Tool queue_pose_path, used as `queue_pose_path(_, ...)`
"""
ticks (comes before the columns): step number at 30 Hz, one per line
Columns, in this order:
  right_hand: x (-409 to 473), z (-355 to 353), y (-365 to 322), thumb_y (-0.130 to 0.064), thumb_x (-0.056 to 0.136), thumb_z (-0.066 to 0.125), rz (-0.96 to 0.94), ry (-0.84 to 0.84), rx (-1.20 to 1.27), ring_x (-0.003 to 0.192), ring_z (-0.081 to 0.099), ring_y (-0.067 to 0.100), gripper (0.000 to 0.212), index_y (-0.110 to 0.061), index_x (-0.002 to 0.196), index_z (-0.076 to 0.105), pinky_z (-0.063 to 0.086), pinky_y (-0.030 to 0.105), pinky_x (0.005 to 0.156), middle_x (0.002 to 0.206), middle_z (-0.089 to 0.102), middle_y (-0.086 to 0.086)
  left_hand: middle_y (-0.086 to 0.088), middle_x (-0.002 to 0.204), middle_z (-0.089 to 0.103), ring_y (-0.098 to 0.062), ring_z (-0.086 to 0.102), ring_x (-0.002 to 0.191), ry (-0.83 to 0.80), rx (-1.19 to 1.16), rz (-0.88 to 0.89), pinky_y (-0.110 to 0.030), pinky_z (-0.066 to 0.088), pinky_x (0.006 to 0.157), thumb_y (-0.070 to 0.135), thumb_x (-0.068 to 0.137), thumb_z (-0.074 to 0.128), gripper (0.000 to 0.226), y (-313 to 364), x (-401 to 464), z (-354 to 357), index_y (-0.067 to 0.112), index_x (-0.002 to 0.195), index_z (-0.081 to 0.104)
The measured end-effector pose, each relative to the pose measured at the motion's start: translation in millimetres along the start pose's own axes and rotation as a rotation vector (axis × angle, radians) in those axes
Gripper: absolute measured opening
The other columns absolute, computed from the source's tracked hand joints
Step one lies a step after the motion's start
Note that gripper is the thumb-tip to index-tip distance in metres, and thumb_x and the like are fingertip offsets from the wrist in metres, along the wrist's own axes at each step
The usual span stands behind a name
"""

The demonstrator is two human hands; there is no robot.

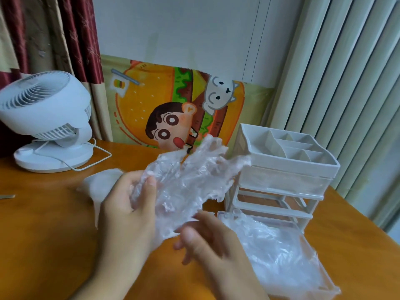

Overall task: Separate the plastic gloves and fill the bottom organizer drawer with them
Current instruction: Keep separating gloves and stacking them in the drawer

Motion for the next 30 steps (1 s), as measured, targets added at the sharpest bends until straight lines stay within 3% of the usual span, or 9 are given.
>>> queue_pose_path(2,2,-5,-8,-0.062,0.062,0.086,0.086,0.050,0.251,0.078,0.073,0.027,0.045,-0.030,0.091,0.072,0.054,0.047,0.092,0.078,0.064,-0.006,0.024,0.093,0.071,0.002,0.067,0.093,-0.086,-0.016,-0.011,-0.006,0.047,0.073,0.034,0.098,0.062,0.006,5,-13,8,0.032,0.095,0.068)
queue_pose_path(4,5,-11,-7,-0.053,0.064,0.093,0.119,0.176,0.259,0.067,0.071,0.023,0.039,-0.023,0.076,0.070,0.056,0.038,0.076,0.068,0.060,-0.005,0.021,0.093,0.073,0.000,0.069,0.094,-0.205,0.001,-0.010,-0.012,0.053,0.073,0.037,0.097,0.063,0.009,9,-24,13,0.034,0.101,0.070)
queue_pose_path(6,10,-21,1,-0.032,0.077,0.092,0.114,0.330,0.242,0.072,0.074,0.025,0.027,-0.012,0.079,0.074,0.058,0.034,0.068,0.072,0.072,0.003,0.024,0.091,0.073,0.003,0.069,0.095,-0.282,0.026,-0.023,-0.009,0.053,0.070,0.037,0.096,0.063,0.010,14,-29,14,0.035,0.102,0.071)
queue_pose_path(8,12,-32,2,-0.028,0.078,0.088,0.072,0.405,0.276,0.076,0.070,0.034,0.025,-0.007,0.079,0.074,0.057,0.044,0.073,0.077,0.068,0.018,0.028,0.092,0.073,0.009,0.066,0.097,-0.284,0.029,-0.080,-0.007,0.052,0.068,0.037,0.095,0.063,0.010,14,-26,11,0.035,0.101,0.071)
queue_pose_path(11,11,-46,-4,-0.012,0.088,0.082,0.018,0.427,0.361,0.076,0.065,0.035,0.010,-0.006,0.095,0.078,0.058,0.041,0.061,0.087,0.058,0.038,0.018,0.098,0.079,0.000,0.073,0.097,-0.344,-0.076,-0.224,-0.025,0.059,0.084,0.024,0.100,0.063,0.015,16,-18,6,0.028,0.109,0.075)
queue_pose_path(14,7,-55,-8,-0.001,0.096,0.068,-0.013,0.383,0.335,0.070,0.068,0.037,0.015,-0.009,0.100,0.080,0.052,0.036,0.048,0.088,0.072,0.030,0.002,0.106,0.080,-0.019,0.076,0.103,-0.587,-0.285,-0.488,-0.039,0.057,0.090,0.027,0.092,0.077,0.013,20,-15,5,0.027,0.104,0.081)
queue_pose_path(18,6,-56,-4,-0.014,0.089,0.075,-0.029,0.259,0.243,0.079,0.073,0.043,0.015,-0.015,0.103,0.079,0.053,0.047,0.067,0.093,0.077,0.026,0.008,0.124,0.074,-0.018,0.068,0.120,-0.733,-0.099,-0.581,-0.050,0.047,0.108,0.061,0.057,0.093,0.073,9,-18,6,0.032,0.121,0.072)
queue_pose_path(25,12,-67,-3,-0.017,0.088,0.077,-0.035,0.368,0.349,0.081,0.066,0.033,0.040,0.014,0.102,0.056,0.057,0.041,0.065,0.092,0.069,0.029,-0.005,0.101,0.081,-0.024,0.078,0.095,-0.713,-0.156,-0.595,-0.050,0.055,0.097,0.018,0.082,0.085,0.022,9,-23,12,0.025,0.102,0.082)
queue_pose_path(30,7,-64,-4,-0.031,0.088,0.083,0.045,0.287,0.312,0.099,0.077,0.036,0.044,0.000,0.111,0.060,0.061,0.056,0.077,0.106,0.078,0.015,-0.003,0.093,0.081,-0.019,0.079,0.086,-0.617,-0.129,-0.551,-0.036,0.058,0.079,0.015,0.083,0.083,0.015,17,-26,12,0.018,0.097,0.082)
Point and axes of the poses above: each hand's wrist, its own x-axis towards the middle knuckle, its own z-axis out of the palm, y = z × x, the point moved 1 cm from there along x, towards the middle knuckle
